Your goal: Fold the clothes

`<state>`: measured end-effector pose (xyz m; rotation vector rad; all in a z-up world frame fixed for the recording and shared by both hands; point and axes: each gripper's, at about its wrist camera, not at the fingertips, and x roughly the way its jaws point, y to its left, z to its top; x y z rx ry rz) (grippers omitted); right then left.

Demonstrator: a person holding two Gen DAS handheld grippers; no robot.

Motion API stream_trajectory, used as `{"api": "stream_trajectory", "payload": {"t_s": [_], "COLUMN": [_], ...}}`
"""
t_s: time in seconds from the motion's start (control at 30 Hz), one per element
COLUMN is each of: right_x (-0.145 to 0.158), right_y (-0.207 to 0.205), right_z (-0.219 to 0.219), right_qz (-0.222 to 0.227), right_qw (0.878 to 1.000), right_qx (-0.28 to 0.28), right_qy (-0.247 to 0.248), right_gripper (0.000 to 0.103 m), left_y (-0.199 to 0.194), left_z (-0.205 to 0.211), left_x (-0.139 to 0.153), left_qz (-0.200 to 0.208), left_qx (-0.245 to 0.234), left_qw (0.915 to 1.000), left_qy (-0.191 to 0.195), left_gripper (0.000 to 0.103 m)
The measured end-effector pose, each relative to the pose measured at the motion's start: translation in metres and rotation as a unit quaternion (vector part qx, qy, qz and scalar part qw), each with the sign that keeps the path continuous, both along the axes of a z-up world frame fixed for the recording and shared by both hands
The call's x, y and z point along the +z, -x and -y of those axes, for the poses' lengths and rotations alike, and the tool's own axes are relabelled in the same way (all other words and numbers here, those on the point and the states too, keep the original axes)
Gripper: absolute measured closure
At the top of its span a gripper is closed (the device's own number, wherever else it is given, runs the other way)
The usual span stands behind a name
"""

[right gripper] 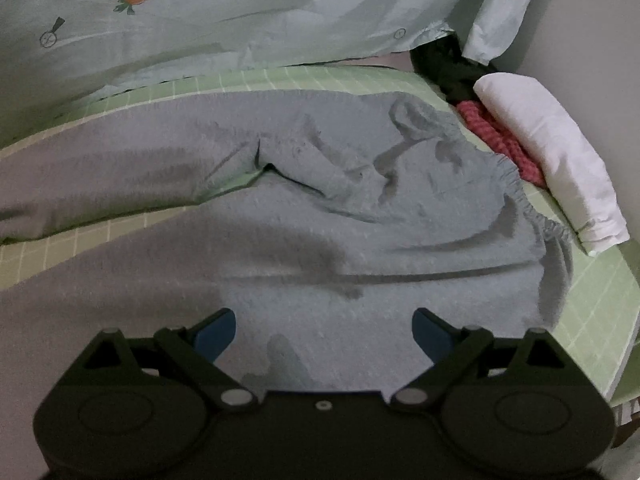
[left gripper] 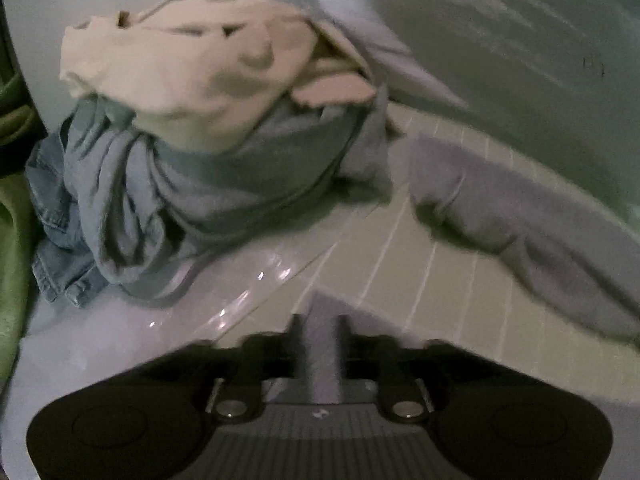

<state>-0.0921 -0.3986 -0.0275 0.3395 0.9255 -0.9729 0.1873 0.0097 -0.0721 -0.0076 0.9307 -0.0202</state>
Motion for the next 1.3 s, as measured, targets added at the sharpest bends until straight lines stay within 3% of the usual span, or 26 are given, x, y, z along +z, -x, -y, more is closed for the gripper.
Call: {"api": "stream_trajectory", "payload": {"t_s": [0.17, 0.33, 0.5, 0.57, 0.6, 0.63, 0.67, 0.77, 0.93, 1.07, 1.2, 1.27, 1.3], "right_x": [-0.002, -0.005, -0.007, -0.008, -0.008, -0.009, -0.009, -0.010, -0.013, -0.012, -0.008, -0.004, -0.002], "right_y": [-0.007, -0.016, -0.022, -0.023, -0.023, -0.023, -0.023, -0.023, -0.024, -0.024, -0.017, -0.011, -0.007], "right_z": [0.015, 0.033, 0.041, 0.041, 0.041, 0.041, 0.040, 0.040, 0.039, 0.034, 0.028, 0.027, 0.027], "right_qz": [0.011, 0.021, 0.012, 0.010, 0.009, 0.008, 0.007, 0.003, -0.002, 0.001, 0.018, 0.028, 0.034], "right_qw": [1.000, 0.999, 0.999, 0.999, 0.999, 0.999, 0.999, 0.999, 0.999, 1.000, 1.000, 0.999, 0.999], "right_qx": [-0.017, -0.039, -0.043, -0.041, -0.040, -0.039, -0.038, -0.036, -0.031, -0.027, -0.020, -0.015, -0.013], "right_qy": [-0.009, -0.018, -0.013, -0.013, -0.012, -0.012, -0.012, -0.012, -0.011, -0.012, -0.015, -0.011, -0.009], "right_gripper": [0.007, 0.007, 0.007, 0.007, 0.007, 0.007, 0.007, 0.007, 0.007, 0.007, 0.007, 0.007, 0.007], "left_y": [-0.017, -0.051, -0.085, -0.092, -0.095, -0.097, -0.095, -0.088, -0.058, -0.045, -0.032, -0.020, -0.014], "left_z": [0.035, 0.082, 0.111, 0.115, 0.113, 0.111, 0.106, 0.091, 0.060, 0.039, 0.029, 0.031, 0.032], "left_x": [0.009, -0.001, -0.021, -0.029, -0.031, -0.033, -0.032, -0.027, -0.008, -0.025, -0.025, -0.012, -0.006], "left_qz": [0.012, 0.001, -0.026, -0.037, -0.044, -0.051, -0.050, -0.048, -0.012, -0.051, -0.062, -0.040, -0.029], "left_qx": [-0.026, -0.073, -0.052, -0.037, -0.029, -0.020, -0.015, -0.001, 0.005, 0.034, 0.046, 0.037, 0.032], "left_qw": [0.9985, 0.9952, 0.9964, 0.9973, 0.9972, 0.9970, 0.9967, 0.9952, 0.9976, 0.9965, 0.9963, 0.9978, 0.9984], "left_qy": [0.046, 0.066, 0.063, 0.051, 0.053, 0.055, 0.062, 0.086, 0.068, 0.057, 0.039, 0.038, 0.037], "left_gripper": [0.041, 0.040, 0.040, 0.046, 0.063, 0.088, 0.097, 0.099, 0.099, 0.098, 0.080, 0.058, 0.041]}}
